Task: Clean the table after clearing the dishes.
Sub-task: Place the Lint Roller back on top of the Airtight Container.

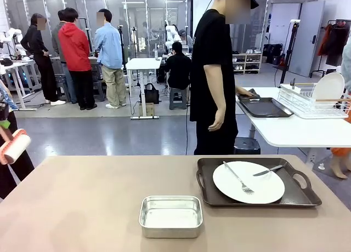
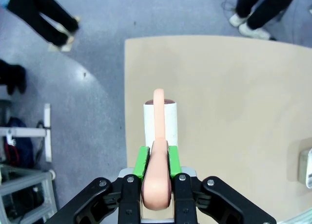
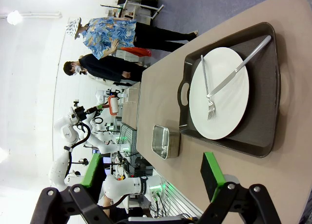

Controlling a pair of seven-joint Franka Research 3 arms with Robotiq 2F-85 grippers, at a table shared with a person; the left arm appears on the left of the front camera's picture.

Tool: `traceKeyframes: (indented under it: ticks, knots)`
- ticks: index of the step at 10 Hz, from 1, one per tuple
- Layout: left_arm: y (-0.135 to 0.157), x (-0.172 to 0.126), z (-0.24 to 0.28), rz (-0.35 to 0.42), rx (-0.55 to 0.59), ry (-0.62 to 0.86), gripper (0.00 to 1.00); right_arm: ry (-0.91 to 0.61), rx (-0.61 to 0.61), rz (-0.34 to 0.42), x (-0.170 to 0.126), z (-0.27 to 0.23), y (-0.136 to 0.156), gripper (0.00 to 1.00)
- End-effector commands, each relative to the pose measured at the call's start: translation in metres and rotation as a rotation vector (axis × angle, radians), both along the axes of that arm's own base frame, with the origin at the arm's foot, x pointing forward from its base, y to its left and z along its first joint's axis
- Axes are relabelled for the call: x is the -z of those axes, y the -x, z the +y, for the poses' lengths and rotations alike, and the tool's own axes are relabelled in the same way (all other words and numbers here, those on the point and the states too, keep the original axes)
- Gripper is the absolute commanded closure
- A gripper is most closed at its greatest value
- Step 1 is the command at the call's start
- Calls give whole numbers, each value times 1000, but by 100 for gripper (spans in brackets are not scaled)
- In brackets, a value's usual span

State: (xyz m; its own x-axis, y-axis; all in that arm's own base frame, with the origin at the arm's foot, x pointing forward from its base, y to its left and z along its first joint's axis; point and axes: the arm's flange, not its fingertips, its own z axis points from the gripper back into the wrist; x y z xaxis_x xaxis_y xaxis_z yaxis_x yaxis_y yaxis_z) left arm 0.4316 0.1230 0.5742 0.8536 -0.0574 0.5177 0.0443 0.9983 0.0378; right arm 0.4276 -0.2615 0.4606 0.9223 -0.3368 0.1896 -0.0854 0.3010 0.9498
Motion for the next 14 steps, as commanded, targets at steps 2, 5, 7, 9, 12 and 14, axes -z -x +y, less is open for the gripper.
traceKeyframes:
  ticks: [2, 5, 7, 9, 12, 14]
  knots:
    - [-2, -60, -95, -163, 446, -78, 79, -3, 0, -5, -3, 1, 1, 0]
    - [14, -92, -193, -200, 820, -71, 79, -3, 0, -5, -3, 1, 1, 0]
    - [34, -82, -259, -128, 1093, -71, 79, -3, 0, -5, -3, 1, 1, 0]
    - [61, -51, -314, -165, 1351, -165, 79, -3, 0, -5, -3, 1, 1, 0]
    - [70, -25, -383, -179, 1573, -290, 79, -3, 0, -5, -3, 1, 1, 0]
    - [86, 1, -420, -119, 1684, -328, 79, -3, 0, -5, -3, 1, 1, 0]
